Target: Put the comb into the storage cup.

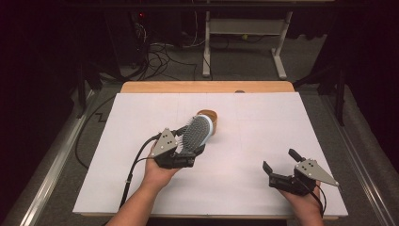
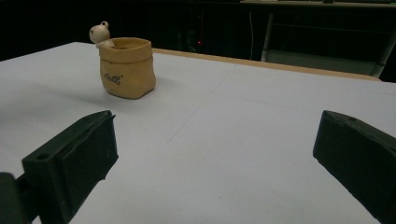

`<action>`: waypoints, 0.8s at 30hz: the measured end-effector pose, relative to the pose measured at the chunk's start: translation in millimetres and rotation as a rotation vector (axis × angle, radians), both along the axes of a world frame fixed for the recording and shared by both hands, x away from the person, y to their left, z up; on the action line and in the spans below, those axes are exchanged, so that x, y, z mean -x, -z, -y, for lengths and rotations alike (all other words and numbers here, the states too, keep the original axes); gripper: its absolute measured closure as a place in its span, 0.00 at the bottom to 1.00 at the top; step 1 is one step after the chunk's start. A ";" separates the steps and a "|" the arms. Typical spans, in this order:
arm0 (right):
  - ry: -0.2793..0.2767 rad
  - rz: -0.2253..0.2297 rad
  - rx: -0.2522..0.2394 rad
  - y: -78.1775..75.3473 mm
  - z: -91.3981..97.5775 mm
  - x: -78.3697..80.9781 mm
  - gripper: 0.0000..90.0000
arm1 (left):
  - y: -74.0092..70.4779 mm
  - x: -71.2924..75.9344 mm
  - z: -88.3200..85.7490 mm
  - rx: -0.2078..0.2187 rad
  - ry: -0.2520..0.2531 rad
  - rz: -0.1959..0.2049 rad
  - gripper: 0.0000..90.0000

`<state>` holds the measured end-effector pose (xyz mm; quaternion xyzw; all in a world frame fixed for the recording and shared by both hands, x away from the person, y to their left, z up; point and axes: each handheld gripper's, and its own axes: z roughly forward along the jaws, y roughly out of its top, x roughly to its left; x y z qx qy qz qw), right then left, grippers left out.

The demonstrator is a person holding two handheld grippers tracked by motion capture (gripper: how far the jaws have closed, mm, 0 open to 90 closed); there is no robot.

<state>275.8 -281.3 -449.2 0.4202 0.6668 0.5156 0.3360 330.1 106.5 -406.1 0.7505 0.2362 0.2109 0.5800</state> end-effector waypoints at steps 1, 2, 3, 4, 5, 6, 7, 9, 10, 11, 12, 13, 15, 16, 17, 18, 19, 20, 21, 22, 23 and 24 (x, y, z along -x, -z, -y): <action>0.000 0.000 -0.001 0.1 0.0 -0.1 0.01 | -0.3 -0.6 1.7 0.000 0.005 0.002 0.22; 0.001 -0.002 0.000 0.2 0.0 -0.1 0.01 | -0.7 -1.4 4.0 0.002 0.011 0.002 0.22; 0.002 -0.003 0.000 0.5 0.0 -0.2 0.01 | -0.9 -1.8 5.9 0.004 0.014 0.003 0.22; 0.002 -0.004 0.000 0.6 -0.1 -0.3 0.01 | -1.0 -2.0 6.8 0.004 0.015 0.005 0.22; 0.002 -0.005 -0.001 0.6 -0.1 -0.3 0.01 | -1.3 -2.4 8.5 0.006 0.021 0.006 0.22; 0.003 -0.005 -0.001 0.6 -0.1 -0.4 0.01 | -1.4 -3.0 10.3 0.008 0.028 0.004 0.22; 0.003 -0.005 -0.001 0.7 -0.2 -0.4 0.01 | -1.5 -3.4 12.9 0.011 0.033 0.004 0.22; 0.002 -0.006 0.001 1.0 -0.6 -0.5 0.01 | -1.3 -3.6 16.4 0.013 0.040 0.008 0.22; 0.001 -0.007 0.001 1.0 -0.9 -0.6 0.01 | -1.3 -3.9 18.1 0.013 0.046 0.008 0.22; -0.001 -0.009 0.000 1.0 -1.1 -0.5 0.01 | -1.2 -3.7 20.1 0.014 0.049 0.008 0.22; -0.003 -0.009 0.001 1.1 -1.5 -0.6 0.01 | -0.9 -3.2 21.8 0.013 0.051 0.010 0.22; -0.005 -0.010 0.002 1.2 -1.9 -0.6 0.01 | -0.6 -2.6 23.2 0.014 0.055 0.010 0.22; -0.008 -0.012 0.004 1.4 -2.8 -0.7 0.01 | 0.6 -0.9 25.8 0.013 0.064 0.010 0.22; -0.010 -0.012 0.004 1.6 -3.6 -0.8 0.01 | 1.0 -0.2 26.7 0.008 0.065 0.014 0.22; -0.012 -0.013 0.006 1.7 -4.3 -0.8 0.01 | 1.3 0.3 27.0 0.002 0.067 0.016 0.22; -0.015 -0.013 0.008 1.8 -5.0 -1.0 0.01 | 1.6 0.6 27.2 0.000 0.068 0.016 0.22; -0.017 -0.014 0.008 2.0 -5.5 -1.1 0.01 | 2.1 1.3 27.4 -0.004 0.068 0.017 0.22; -0.019 -0.014 0.010 2.1 -6.3 -1.4 0.01 | 2.3 1.7 27.1 -0.008 0.069 0.017 0.22; -0.020 -0.015 0.010 2.0 -7.0 -1.4 0.01 | 2.5 2.1 26.9 -0.009 0.070 0.018 0.22; -0.022 -0.014 0.010 2.0 -7.6 -1.5 0.01 | 2.7 2.9 26.7 -0.008 0.070 0.019 0.22; -0.024 -0.014 0.009 1.9 -8.8 -1.9 0.01 | 3.0 3.5 26.8 -0.009 0.070 0.023 0.22; -0.027 -0.016 0.013 1.6 -9.7 -2.2 0.01 | 3.1 3.8 26.8 -0.011 0.070 0.023 0.22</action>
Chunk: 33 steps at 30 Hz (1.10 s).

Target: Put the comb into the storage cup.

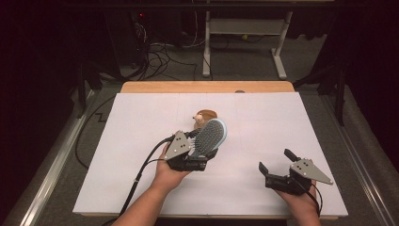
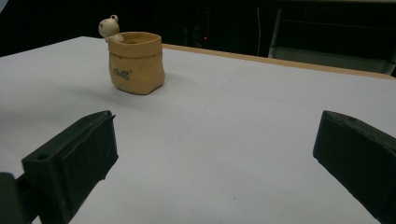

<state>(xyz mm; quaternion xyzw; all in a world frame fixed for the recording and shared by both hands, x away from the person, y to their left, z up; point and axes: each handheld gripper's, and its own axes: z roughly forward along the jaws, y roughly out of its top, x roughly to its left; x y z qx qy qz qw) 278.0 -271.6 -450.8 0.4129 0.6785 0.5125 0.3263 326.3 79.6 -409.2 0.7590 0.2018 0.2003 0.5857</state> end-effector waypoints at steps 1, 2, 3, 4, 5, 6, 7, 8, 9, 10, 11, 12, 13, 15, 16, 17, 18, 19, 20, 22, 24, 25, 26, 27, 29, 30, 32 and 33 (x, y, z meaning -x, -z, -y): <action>0.000 0.000 0.003 -0.2 -0.8 -0.3 0.01 | 0.2 0.4 0.0 -0.003 -0.001 0.002 0.22; -0.001 0.002 0.004 -0.4 -1.8 -1.0 0.01 | 0.6 0.9 0.0 0.000 0.000 0.001 0.22; -0.001 -0.003 0.003 -1.2 -3.1 -1.9 0.01 | 0.9 1.4 0.0 0.000 0.000 0.002 0.22; -0.003 -0.002 0.002 -2.0 -4.1 -2.6 0.01 | 1.1 1.7 0.1 -0.003 -0.001 0.004 0.22; -0.002 -0.003 0.000 -2.8 -5.0 -3.2 0.01 | 1.3 2.3 0.1 -0.007 -0.002 0.008 0.22; 0.000 -0.003 -0.001 -4.0 -6.7 -4.3 0.01 | 1.5 2.7 -0.2 -0.007 -0.003 0.010 0.22; -0.005 -0.001 -0.001 -5.1 -7.9 -5.6 0.00 | 1.8 3.0 -0.7 -0.006 -0.003 0.010 0.22; -0.007 -0.004 -0.004 -6.3 -9.3 -6.9 0.00 | 2.1 3.2 -1.0 -0.004 -0.005 0.011 0.22; -0.007 -0.007 -0.003 -7.4 -10.4 -8.0 0.00 | 2.3 3.2 -1.5 -0.003 -0.008 0.012 0.22; -0.009 -0.006 -0.004 -8.6 -12.1 -9.5 0.00 | 2.6 3.1 -2.0 -0.003 -0.012 0.011 0.22; -0.013 -0.007 -0.003 -10.0 -14.4 -11.9 0.00 | 2.6 3.1 -2.4 -0.003 -0.012 0.012 0.22; -0.015 -0.009 0.003 -11.0 -16.5 -14.0 0.00 | 2.6 3.1 -2.6 -0.002 -0.011 0.011 0.22; -0.016 -0.011 0.007 -11.6 -18.1 -15.6 0.00 | 2.5 3.4 -3.0 -0.004 -0.010 0.012 0.22; -0.031 -0.013 0.013 -12.7 -22.5 -20.7 0.00 | 2.7 3.5 -3.8 -0.002 -0.011 0.011 0.22; -0.036 -0.016 0.022 -13.4 -25.6 -23.8 0.00 | 2.8 3.5 -4.3 -0.002 -0.010 0.011 0.22; -0.040 -0.017 0.030 -13.9 -28.1 -26.6 0.00 | 3.1 3.4 -4.4 -0.002 -0.011 0.010 0.22; -0.042 -0.018 0.034 -14.3 -30.0 -28.7 0.00 | 3.5 3.5 -4.6 -0.002 -0.011 0.010 0.22; -0.045 -0.020 0.037 -15.0 -32.1 -31.8 0.00 | 4.2 3.2 -4.9 -0.003 -0.011 0.010 0.22; -0.046 -0.021 0.040 -15.8 -34.8 -35.5 0.00 | 4.5 3.0 -5.1 -0.005 -0.009 0.007 0.22; -0.044 -0.026 0.047 -16.7 -38.7 -41.2 0.00 | 5.2 2.9 -5.5 -0.003 -0.013 0.006 0.22; -0.045 -0.035 0.050 -17.5 -42.7 -48.2 0.00 | 5.1 3.3 -6.0 -0.003 -0.013 0.006 0.22; -0.044 -0.040 0.056 -17.7 -45.2 -52.7 0.00 | 4.9 3.7 -6.1 -0.003 -0.013 0.007 0.22; -0.045 -0.044 0.055 -17.7 -47.2 -56.1 0.00 | 4.7 4.0 -6.2 -0.001 -0.013 0.009 0.22; -0.046 -0.046 0.051 -17.5 -49.1 -59.1 0.00 | 4.6 4.2 -6.4 0.001 -0.013 0.010 0.22; -0.048 -0.051 0.049 -16.7 -52.6 -64.2 0.00 | 4.8 4.4 -6.5 0.004 -0.013 0.007 0.22; -0.050 -0.055 0.045 -16.2 -54.0 -65.7 0.00 | 5.2 4.5 -6.5 0.005 -0.014 0.006 0.22; -0.055 -0.059 0.044 -15.0 -56.2 -66.6 0.00 | 5.5 4.7 -6.5 0.003 -0.016 0.005 0.22; -0.057 -0.060 0.045 -14.3 -57.0 -66.5 0.00 | 5.4 4.8 -6.4 0.005 -0.017 0.006 0.22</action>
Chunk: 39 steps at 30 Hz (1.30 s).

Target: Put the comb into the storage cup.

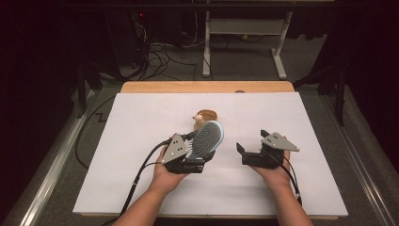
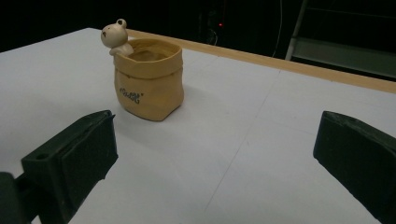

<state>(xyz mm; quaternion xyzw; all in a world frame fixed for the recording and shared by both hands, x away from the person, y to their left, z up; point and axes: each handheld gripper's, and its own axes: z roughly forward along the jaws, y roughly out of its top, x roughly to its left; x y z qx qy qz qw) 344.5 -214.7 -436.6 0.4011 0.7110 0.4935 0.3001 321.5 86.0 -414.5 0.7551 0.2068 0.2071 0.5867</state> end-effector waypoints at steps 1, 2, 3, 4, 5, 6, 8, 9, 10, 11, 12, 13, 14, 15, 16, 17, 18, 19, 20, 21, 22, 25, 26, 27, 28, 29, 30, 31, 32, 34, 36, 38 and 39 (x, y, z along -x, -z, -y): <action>-0.002 -0.005 0.002 1.0 -1.0 0.3 0.00 | -0.4 0.3 -0.1 0.002 0.001 0.002 0.22; -0.005 -0.010 0.004 2.3 -2.1 0.6 0.00 | -0.6 0.5 -0.1 0.003 0.000 0.005 0.22; -0.009 -0.015 0.003 3.2 -3.0 1.3 0.00 | -0.8 0.7 -0.2 0.005 0.000 0.005 0.22; -0.013 -0.015 0.002 3.9 -3.8 2.4 0.00 | -0.9 1.1 -0.2 0.004 0.001 0.005 0.22; -0.019 -0.014 0.000 4.5 -4.5 3.9 0.00 | -0.7 1.5 0.1 0.002 0.000 0.007 0.22; -0.024 -0.014 -0.003 4.9 -5.3 5.8 0.00 | -0.5 1.8 0.3 -0.003 0.002 0.008 0.22; -0.032 -0.015 -0.006 5.5 -5.9 9.3 0.00 | -0.1 2.2 0.7 -0.007 0.001 0.008 0.22; -0.035 -0.019 -0.012 5.8 -6.0 11.2 0.00 | 0.3 2.9 1.2 -0.007 -0.001 0.010 0.22; -0.040 -0.022 -0.011 6.0 -6.1 13.1 0.00 | 0.4 3.6 1.4 -0.009 0.000 0.012 0.22; -0.045 -0.019 -0.011 6.0 -6.3 15.0 0.00 | 0.6 4.2 1.8 -0.010 0.001 0.013 0.22; -0.051 -0.017 -0.014 5.9 -6.4 16.9 0.00 | 0.7 4.8 2.1 -0.013 0.000 0.015 0.22; -0.058 -0.019 -0.017 5.6 -6.4 18.5 0.00 | 0.7 5.1 2.1 -0.015 0.000 0.016 0.22; -0.064 -0.022 -0.024 5.2 -6.4 19.6 0.00 | 1.1 5.6 2.1 -0.011 -0.003 0.015 0.22; -0.078 -0.029 -0.046 4.5 -6.2 21.6 0.00 | 1.3 5.7 2.2 -0.009 -0.004 0.014 0.22; -0.084 -0.032 -0.057 4.1 -6.3 23.0 0.00 | 1.5 5.8 2.3 -0.010 -0.005 0.012 0.22; -0.091 -0.032 -0.059 3.3 -6.9 25.2 0.00 | 1.6 6.1 2.5 -0.012 -0.004 0.012 0.22; -0.096 -0.026 -0.055 2.7 -7.5 26.9 0.00 | 1.7 6.3 2.6 -0.013 -0.004 0.013 0.22; -0.099 -0.023 -0.053 2.3 -8.0 28.0 0.00 | 1.7 6.6 2.7 -0.013 -0.003 0.016 0.22; -0.102 -0.021 -0.052 1.5 -8.6 29.7 0.00 | 1.7 6.7 2.7 -0.015 -0.003 0.018 0.22; -0.105 -0.018 -0.050 0.9 -9.0 30.7 0.00 | 1.8 6.6 2.6 -0.015 -0.003 0.018 0.22; -0.106 -0.018 -0.051 0.5 -9.4 31.4 0.00 | 2.0 6.3 2.3 -0.015 -0.004 0.017 0.22; -0.112 -0.014 -0.049 -1.0 -10.1 33.3 0.00 | 3.1 5.9 2.3 -0.015 -0.006 0.016 0.22; -0.113 -0.014 -0.049 -1.3 -10.3 33.7 0.00 | 3.4 5.4 2.3 -0.015 -0.007 0.014 0.22; -0.116 -0.015 -0.053 -2.1 -10.9 34.4 0.00 | 3.6 5.1 2.4 -0.013 -0.009 0.012 0.22; -0.119 -0.010 -0.053 -2.6 -11.1 34.4 0.00 | 3.9 5.0 2.6 -0.016 -0.010 0.013 0.22; -0.121 -0.009 -0.056 -3.8 -11.7 35.1 0.00 | 4.2 5.0 3.0 -0.017 -0.009 0.014 0.22; -0.124 -0.010 -0.064 -4.9 -12.2 35.7 0.00 | 4.5 5.1 3.4 -0.020 -0.009 0.013 0.22; -0.129 -0.008 -0.068 -6.0 -12.7 36.1 0.00 | 4.7 5.1 3.6 -0.021 -0.010 0.013 0.22; -0.131 -0.006 -0.070 -7.2 -13.2 36.8 0.00 | 4.9 5.1 3.8 -0.021 -0.009 0.012 0.22; -0.135 -0.002 -0.079 -9.4 -13.9 38.0 0.00 | 5.2 5.3 4.3 -0.019 -0.009 0.012 0.22; -0.139 0.003 -0.084 -12.6 -14.6 39.6 0.00 | 5.4 5.5 4.9 -0.019 -0.008 0.011 0.22; -0.141 0.011 -0.088 -14.8 -15.2 41.0 0.00 | 5.9 5.9 5.7 -0.020 -0.008 0.011 0.22; -0.143 0.012 -0.088 -15.5 -15.4 41.3 0.00 | 6.0 6.0 5.9 -0.021 -0.007 0.011 0.22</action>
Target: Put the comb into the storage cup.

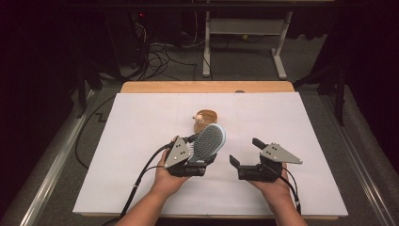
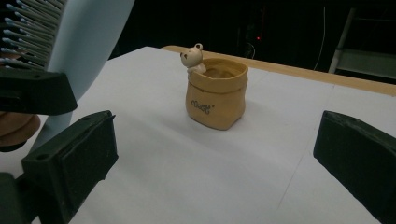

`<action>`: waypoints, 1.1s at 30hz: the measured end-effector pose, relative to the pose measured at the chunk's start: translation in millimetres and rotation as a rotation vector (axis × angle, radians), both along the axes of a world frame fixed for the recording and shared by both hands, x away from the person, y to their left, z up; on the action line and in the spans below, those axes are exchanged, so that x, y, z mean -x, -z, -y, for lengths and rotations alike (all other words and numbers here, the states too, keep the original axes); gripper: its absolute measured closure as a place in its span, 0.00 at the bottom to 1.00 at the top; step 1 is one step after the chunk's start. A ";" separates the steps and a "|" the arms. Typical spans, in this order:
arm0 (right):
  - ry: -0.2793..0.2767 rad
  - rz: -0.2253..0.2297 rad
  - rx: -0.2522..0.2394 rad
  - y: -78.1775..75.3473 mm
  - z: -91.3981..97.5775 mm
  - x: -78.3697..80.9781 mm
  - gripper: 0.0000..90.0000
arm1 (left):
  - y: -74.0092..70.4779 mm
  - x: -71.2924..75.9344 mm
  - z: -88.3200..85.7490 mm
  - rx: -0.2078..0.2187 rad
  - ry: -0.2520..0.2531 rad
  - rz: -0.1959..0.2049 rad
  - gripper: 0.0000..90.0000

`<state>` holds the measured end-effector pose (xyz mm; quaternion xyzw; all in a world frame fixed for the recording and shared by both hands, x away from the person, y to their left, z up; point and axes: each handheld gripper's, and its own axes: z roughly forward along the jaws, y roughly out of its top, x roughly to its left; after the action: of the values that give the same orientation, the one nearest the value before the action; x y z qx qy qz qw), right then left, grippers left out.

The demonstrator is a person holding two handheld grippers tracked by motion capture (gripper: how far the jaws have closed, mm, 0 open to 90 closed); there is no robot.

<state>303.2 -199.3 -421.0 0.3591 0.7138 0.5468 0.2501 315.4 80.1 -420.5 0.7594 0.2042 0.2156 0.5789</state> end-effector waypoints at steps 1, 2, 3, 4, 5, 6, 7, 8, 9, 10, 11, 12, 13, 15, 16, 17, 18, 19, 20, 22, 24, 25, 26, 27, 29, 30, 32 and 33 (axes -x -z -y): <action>-0.001 0.001 0.001 -0.3 -0.1 0.0 0.00 | 0.2 0.2 0.5 0.000 0.002 -0.001 0.22; -0.002 0.001 0.001 -0.7 -0.1 0.1 0.00 | 0.4 0.4 1.0 0.000 0.002 -0.001 0.22; -0.003 0.001 -0.001 -1.0 -0.1 0.1 0.00 | 0.5 0.7 1.4 -0.001 0.002 0.001 0.22; -0.004 0.001 -0.002 -1.4 -0.2 0.2 0.00 | 0.6 0.8 1.6 -0.001 0.003 0.001 0.22; -0.006 0.000 -0.004 -2.0 -0.2 0.3 0.00 | 0.7 1.0 1.9 -0.003 0.002 0.002 0.22; -0.008 0.000 -0.008 -2.9 -0.1 0.7 0.00 | 0.9 1.0 2.1 -0.003 0.001 0.003 0.22; -0.010 0.000 -0.015 -4.3 -0.1 1.2 0.00 | 1.1 0.9 2.3 -0.003 0.001 0.003 0.22; -0.012 0.001 -0.019 -5.2 -0.2 1.4 0.00 | 1.4 0.8 2.7 -0.004 0.002 0.003 0.22; -0.016 0.005 -0.025 -6.8 -0.3 2.1 0.00 | 1.7 0.8 3.1 -0.007 0.003 0.002 0.22; -0.016 0.008 -0.026 -7.9 -0.5 2.8 0.00 | 2.0 0.8 3.3 -0.012 0.004 0.003 0.22; -0.017 0.011 -0.026 -8.6 -0.6 3.0 0.00 | 2.3 0.9 3.5 -0.015 0.005 0.004 0.22; -0.018 0.009 -0.030 -9.4 -0.7 3.4 0.00 | 2.6 1.1 3.9 -0.015 0.004 0.004 0.22; -0.020 0.012 -0.031 -10.2 -0.7 3.3 0.00 | 2.9 1.2 4.4 -0.014 0.004 0.004 0.22; -0.022 0.016 -0.035 -11.9 -1.1 4.2 0.00 | 3.4 1.7 5.0 -0.018 0.004 0.005 0.22; -0.024 0.017 -0.035 -12.8 -1.4 4.8 0.00 | 3.7 1.7 5.3 -0.019 0.005 0.004 0.22; -0.024 0.021 -0.035 -13.7 -1.8 5.2 0.00 | 4.0 1.9 5.7 -0.021 0.005 0.004 0.22; -0.026 0.021 -0.038 -14.7 -2.0 5.8 0.00 | 4.2 2.2 6.1 -0.022 0.006 0.006 0.22; -0.030 0.024 -0.042 -15.9 -2.3 6.4 0.00 | 4.3 2.4 6.4 -0.022 0.007 0.008 0.22; -0.032 0.023 -0.046 -16.9 -2.7 7.0 0.00 | 4.3 2.5 6.6 -0.022 0.009 0.008 0.22; -0.036 0.025 -0.052 -18.8 -3.4 8.1 0.00 | 4.3 2.8 7.0 -0.020 0.008 0.009 0.22; -0.041 0.022 -0.063 -20.2 -4.0 8.6 0.00 | 4.4 2.6 7.0 -0.020 0.007 0.008 0.22; -0.046 0.018 -0.072 -21.0 -4.5 8.8 0.00 | 4.4 2.6 7.0 -0.019 0.007 0.007 0.22; -0.048 0.020 -0.072 -21.7 -5.2 9.2 0.00 | 4.4 2.6 7.0 -0.019 0.007 0.007 0.22; -0.049 0.022 -0.070 -22.3 -5.5 9.5 0.00 | 4.3 2.9 7.1 -0.020 0.006 0.010 0.22; -0.053 0.027 -0.073 -24.1 -6.7 10.5 0.00 | 4.2 2.9 7.2 -0.018 0.006 0.010 0.22; -0.054 0.028 -0.073 -24.8 -6.9 10.8 0.00 | 4.2 3.0 7.2 -0.018 0.005 0.011 0.22; -0.057 0.032 -0.075 -26.2 -7.4 11.5 0.00 | 4.3 3.0 7.3 -0.018 0.005 0.011 0.22; -0.057 0.033 -0.076 -26.9 -7.8 11.9 0.00 | 4.3 3.0 7.4 -0.018 0.005 0.011 0.22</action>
<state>291.4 -191.5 -394.1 0.3387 0.6982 0.5864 0.2322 312.4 72.7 -424.9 0.7639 0.1971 0.2203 0.5737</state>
